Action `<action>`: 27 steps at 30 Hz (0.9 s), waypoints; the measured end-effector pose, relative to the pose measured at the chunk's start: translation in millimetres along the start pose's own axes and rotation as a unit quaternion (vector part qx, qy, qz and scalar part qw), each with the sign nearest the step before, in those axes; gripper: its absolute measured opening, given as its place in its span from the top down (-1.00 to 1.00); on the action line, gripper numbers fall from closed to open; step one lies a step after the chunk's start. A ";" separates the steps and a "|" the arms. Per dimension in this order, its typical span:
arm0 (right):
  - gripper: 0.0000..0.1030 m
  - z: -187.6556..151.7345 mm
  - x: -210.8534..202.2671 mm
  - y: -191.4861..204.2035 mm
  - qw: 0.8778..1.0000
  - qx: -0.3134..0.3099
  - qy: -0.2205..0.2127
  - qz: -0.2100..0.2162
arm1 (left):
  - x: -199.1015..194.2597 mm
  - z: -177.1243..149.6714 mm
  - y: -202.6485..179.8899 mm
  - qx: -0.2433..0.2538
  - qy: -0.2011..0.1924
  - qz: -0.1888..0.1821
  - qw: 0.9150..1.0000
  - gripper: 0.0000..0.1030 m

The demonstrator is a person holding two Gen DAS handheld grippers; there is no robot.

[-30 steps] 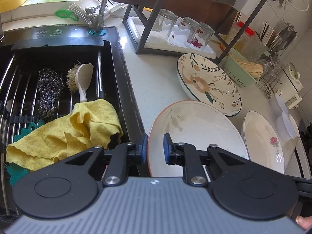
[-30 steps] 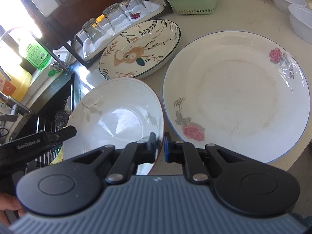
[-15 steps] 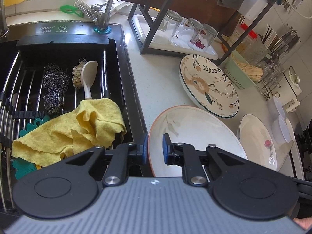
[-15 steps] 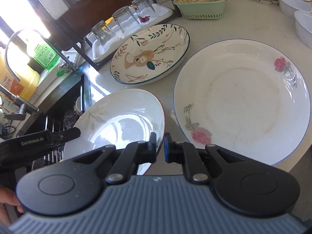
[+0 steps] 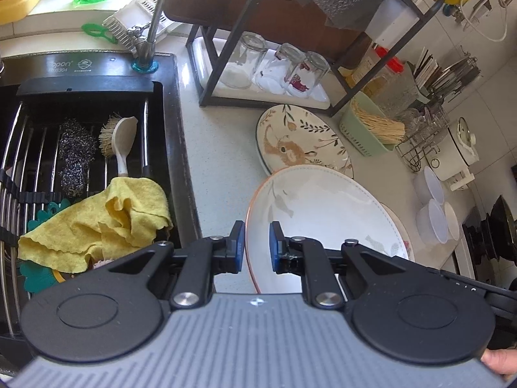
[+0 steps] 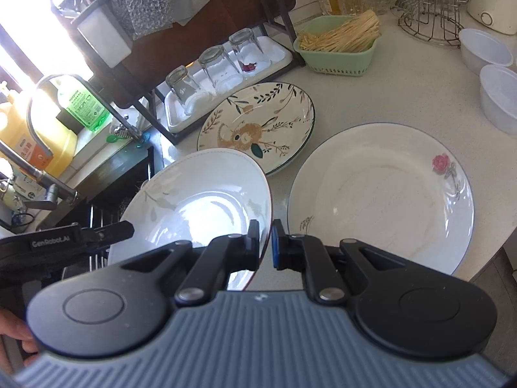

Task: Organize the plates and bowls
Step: 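Lift the leaf-pattern plate with both grippers and carry it over the rose plate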

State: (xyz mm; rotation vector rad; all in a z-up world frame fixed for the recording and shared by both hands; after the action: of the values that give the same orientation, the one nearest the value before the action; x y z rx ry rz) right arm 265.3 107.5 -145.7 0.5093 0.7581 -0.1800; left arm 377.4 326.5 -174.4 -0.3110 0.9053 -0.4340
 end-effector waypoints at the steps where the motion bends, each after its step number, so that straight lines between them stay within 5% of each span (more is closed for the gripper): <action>1: 0.79 3.5 -3.5 -2.2 1.000 0.003 -0.004 0.001 | -0.3 1.1 -4.1 0.003 0.000 -0.001 1.000 0.65; 13: 0.80 38.4 -29.1 -42.8 0.999 0.018 -0.038 0.013 | 11.6 -0.3 -66.3 0.038 0.006 -0.010 0.999 0.65; 27: 0.80 52.4 8.3 -121.8 0.997 -0.043 0.036 0.060 | 61.8 -40.2 -118.3 0.003 0.016 0.049 0.999 0.65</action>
State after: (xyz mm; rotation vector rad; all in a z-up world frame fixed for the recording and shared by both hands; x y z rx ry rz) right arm 262.5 -23.9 -165.2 0.4806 0.8006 -0.0180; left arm 351.1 190.3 -188.7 -0.2531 0.9462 -0.3524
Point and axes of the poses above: each gripper's, at about its wrist camera, not at the fingertips, and x roughly the way its jaws point, y to its left, z to its top, the point moved 8 cm from there along x, roughly the way its jaws point, and after that the axes turned 9 degrees about -y, right-handed, at the moved point
